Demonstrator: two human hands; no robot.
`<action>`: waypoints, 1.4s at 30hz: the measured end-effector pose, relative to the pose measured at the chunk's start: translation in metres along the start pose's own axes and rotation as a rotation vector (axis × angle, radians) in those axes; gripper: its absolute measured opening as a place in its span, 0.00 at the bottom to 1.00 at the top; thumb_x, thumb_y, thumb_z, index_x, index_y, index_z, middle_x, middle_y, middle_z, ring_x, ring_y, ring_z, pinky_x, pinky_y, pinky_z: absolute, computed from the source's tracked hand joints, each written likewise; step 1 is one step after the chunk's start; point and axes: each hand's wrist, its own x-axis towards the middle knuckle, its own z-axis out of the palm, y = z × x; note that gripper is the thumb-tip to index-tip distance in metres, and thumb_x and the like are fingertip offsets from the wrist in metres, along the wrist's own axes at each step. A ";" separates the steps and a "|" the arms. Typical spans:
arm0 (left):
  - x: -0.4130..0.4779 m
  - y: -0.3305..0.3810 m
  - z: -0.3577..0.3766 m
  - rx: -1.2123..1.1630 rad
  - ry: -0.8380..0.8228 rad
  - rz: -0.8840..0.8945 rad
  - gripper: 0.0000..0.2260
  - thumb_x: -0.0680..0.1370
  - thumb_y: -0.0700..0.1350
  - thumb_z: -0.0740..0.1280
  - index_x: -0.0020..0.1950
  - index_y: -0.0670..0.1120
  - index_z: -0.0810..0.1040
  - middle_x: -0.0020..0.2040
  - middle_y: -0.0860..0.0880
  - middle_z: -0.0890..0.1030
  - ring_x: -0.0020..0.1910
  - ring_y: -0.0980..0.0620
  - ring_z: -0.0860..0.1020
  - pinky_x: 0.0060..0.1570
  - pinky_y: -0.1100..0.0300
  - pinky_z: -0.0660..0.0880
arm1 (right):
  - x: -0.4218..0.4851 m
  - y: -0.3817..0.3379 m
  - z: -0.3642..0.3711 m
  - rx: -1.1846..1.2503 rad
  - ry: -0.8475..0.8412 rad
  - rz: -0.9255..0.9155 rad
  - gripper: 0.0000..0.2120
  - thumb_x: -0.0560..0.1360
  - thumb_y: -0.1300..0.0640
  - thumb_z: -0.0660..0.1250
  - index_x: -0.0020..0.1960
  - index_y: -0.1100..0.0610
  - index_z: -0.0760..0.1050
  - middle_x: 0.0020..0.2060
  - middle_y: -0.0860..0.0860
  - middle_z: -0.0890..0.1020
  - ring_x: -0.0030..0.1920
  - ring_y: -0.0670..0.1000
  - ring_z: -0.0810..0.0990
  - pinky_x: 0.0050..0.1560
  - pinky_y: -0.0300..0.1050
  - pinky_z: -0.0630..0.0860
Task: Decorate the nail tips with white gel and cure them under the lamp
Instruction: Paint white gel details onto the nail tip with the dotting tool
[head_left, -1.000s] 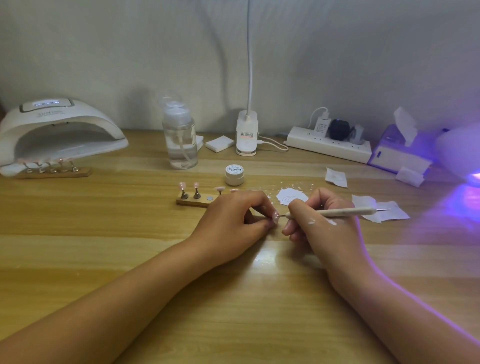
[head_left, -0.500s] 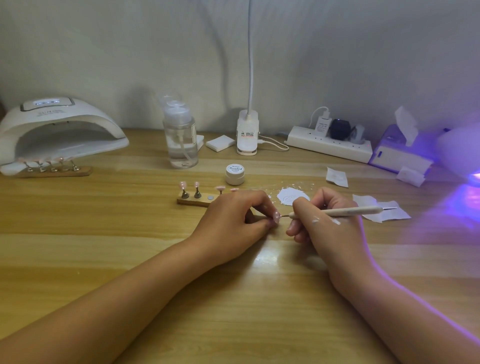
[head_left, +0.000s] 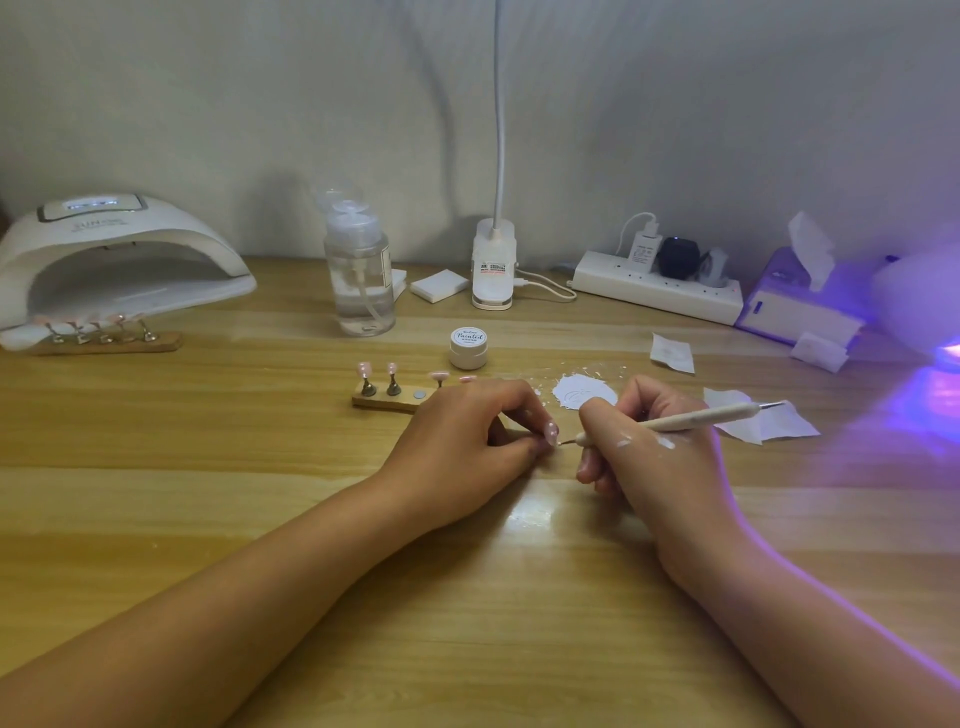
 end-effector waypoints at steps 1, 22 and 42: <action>0.000 0.000 0.000 -0.001 0.000 0.002 0.11 0.74 0.43 0.72 0.40 0.59 0.78 0.39 0.66 0.80 0.32 0.58 0.77 0.36 0.69 0.67 | 0.000 0.000 0.000 -0.003 -0.001 -0.001 0.08 0.61 0.56 0.65 0.26 0.51 0.68 0.21 0.56 0.78 0.20 0.46 0.72 0.22 0.35 0.67; 0.000 0.001 -0.001 0.023 0.002 0.007 0.10 0.74 0.42 0.72 0.40 0.58 0.78 0.36 0.71 0.77 0.32 0.60 0.75 0.35 0.71 0.65 | 0.001 0.001 0.000 -0.004 -0.005 0.000 0.09 0.62 0.56 0.66 0.27 0.51 0.67 0.24 0.57 0.81 0.21 0.46 0.73 0.22 0.34 0.66; 0.000 0.001 0.000 0.013 0.003 0.000 0.10 0.74 0.42 0.72 0.40 0.58 0.79 0.37 0.71 0.77 0.32 0.59 0.75 0.35 0.72 0.65 | 0.000 0.002 0.000 -0.017 -0.018 -0.002 0.08 0.63 0.56 0.67 0.31 0.54 0.67 0.24 0.57 0.81 0.22 0.47 0.75 0.22 0.36 0.68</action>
